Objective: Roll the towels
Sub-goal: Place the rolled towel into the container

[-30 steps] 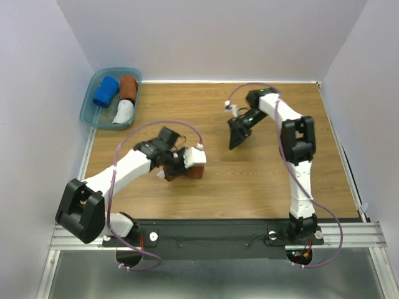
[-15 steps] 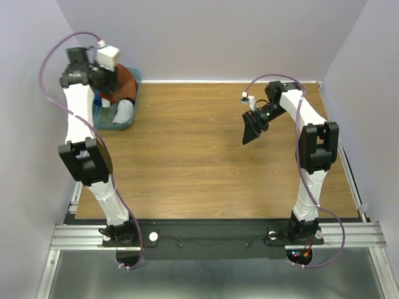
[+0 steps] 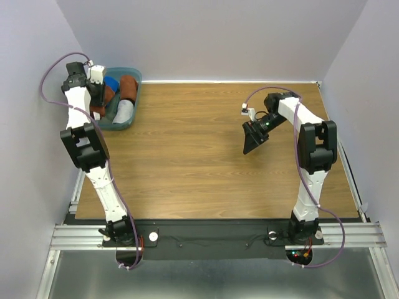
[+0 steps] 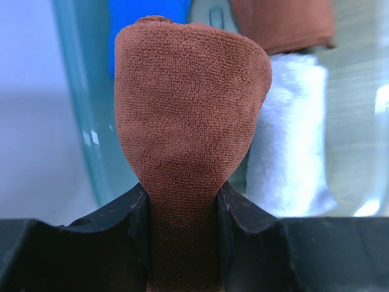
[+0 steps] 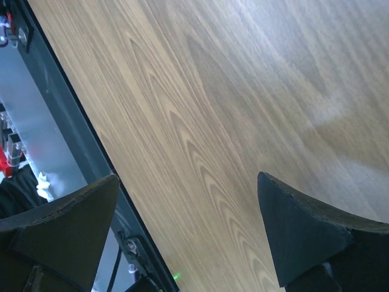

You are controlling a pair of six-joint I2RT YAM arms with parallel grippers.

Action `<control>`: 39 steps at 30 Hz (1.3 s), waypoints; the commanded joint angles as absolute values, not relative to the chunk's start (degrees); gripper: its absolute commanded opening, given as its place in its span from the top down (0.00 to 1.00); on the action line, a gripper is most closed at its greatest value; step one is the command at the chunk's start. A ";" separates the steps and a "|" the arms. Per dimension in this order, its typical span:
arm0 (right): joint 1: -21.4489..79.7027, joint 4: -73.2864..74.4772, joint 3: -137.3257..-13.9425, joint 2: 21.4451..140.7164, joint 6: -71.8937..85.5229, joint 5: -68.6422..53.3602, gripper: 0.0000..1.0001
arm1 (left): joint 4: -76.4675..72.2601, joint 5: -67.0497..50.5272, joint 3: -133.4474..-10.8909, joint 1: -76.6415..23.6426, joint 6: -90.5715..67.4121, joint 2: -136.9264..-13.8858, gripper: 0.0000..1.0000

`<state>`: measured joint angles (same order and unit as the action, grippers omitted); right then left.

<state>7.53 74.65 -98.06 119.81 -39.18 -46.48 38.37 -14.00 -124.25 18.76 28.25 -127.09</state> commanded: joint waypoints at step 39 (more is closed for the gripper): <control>7.21 69.70 -93.16 117.25 -39.38 -45.35 0.00 | 34.55 0.88 -125.96 18.28 17.14 -139.75 1.00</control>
